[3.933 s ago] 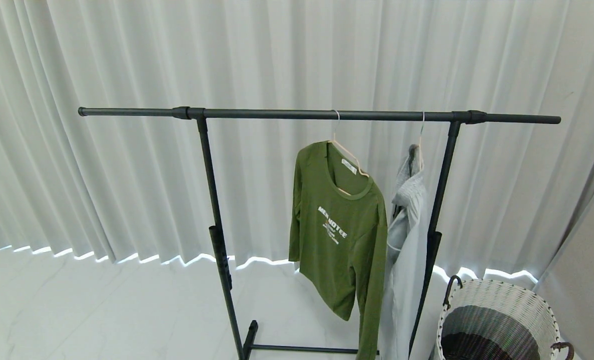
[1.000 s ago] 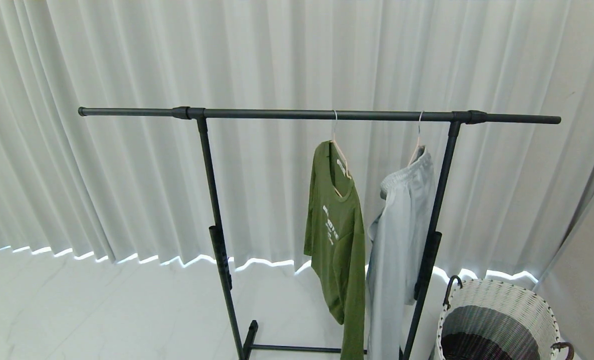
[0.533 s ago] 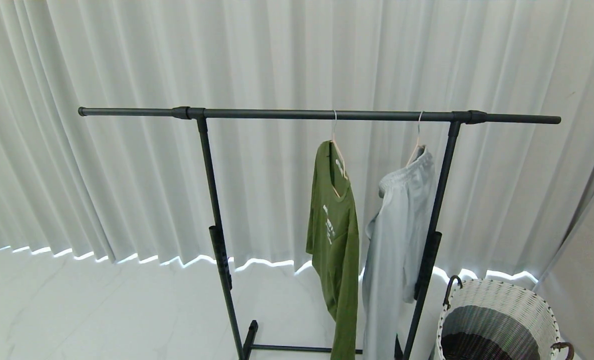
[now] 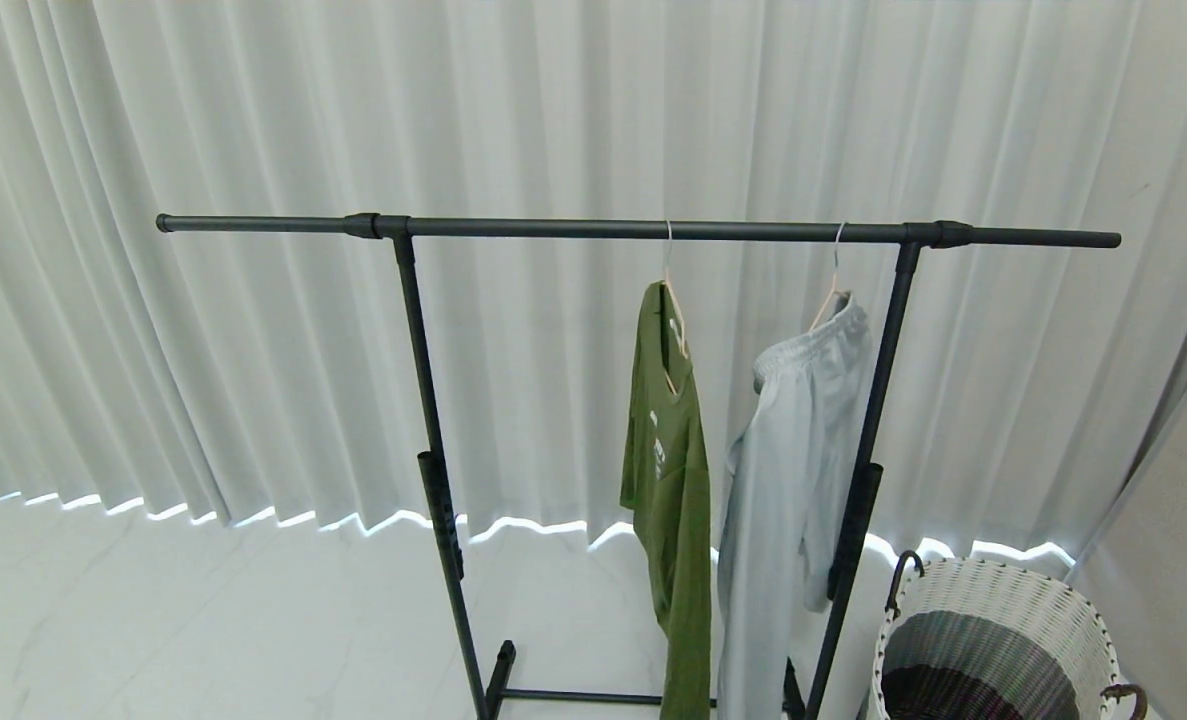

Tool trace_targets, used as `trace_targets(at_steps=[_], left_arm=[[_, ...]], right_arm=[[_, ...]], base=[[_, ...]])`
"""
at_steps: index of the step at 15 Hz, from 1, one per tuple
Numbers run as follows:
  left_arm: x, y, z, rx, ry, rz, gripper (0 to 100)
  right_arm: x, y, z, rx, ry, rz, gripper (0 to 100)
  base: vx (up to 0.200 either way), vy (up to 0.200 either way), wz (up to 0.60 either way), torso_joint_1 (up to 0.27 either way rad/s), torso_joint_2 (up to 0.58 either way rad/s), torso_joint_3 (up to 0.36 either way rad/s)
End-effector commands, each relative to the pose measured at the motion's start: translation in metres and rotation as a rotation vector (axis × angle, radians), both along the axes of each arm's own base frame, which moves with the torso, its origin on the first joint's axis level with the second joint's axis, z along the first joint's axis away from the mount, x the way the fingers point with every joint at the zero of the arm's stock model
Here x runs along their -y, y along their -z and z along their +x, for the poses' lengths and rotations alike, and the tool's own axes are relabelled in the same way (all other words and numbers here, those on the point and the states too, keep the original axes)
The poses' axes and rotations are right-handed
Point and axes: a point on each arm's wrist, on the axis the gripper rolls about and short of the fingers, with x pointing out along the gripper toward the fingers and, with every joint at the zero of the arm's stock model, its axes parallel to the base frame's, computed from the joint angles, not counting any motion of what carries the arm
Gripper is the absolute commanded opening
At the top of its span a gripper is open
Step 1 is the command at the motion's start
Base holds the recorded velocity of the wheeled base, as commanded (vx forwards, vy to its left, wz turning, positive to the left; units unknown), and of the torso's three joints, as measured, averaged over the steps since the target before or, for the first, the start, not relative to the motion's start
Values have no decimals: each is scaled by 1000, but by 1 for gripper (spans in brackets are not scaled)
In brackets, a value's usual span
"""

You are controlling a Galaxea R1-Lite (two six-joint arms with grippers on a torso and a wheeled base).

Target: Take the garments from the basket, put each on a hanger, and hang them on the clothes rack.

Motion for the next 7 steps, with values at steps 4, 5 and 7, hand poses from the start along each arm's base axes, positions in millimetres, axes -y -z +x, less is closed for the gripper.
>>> trace_targets(at_steps=[4, 5, 7], left_arm=[[0, 0, 0, 1, 0, 0, 100], [0, 0, 0, 1, 0, 0, 100], [0, 0, 0, 1, 0, 0, 100]], right_arm=[[0, 0, 0, -2, 0, -7, 100], [0, 0, 0, -2, 0, -5, 100], [0, 0, 0, -1, 0, 1, 100]], base=[[0, 0, 0, 0, 0, 0], [0, 0, 0, 0, 0, 0], [0, 0, 0, 0, 0, 0]])
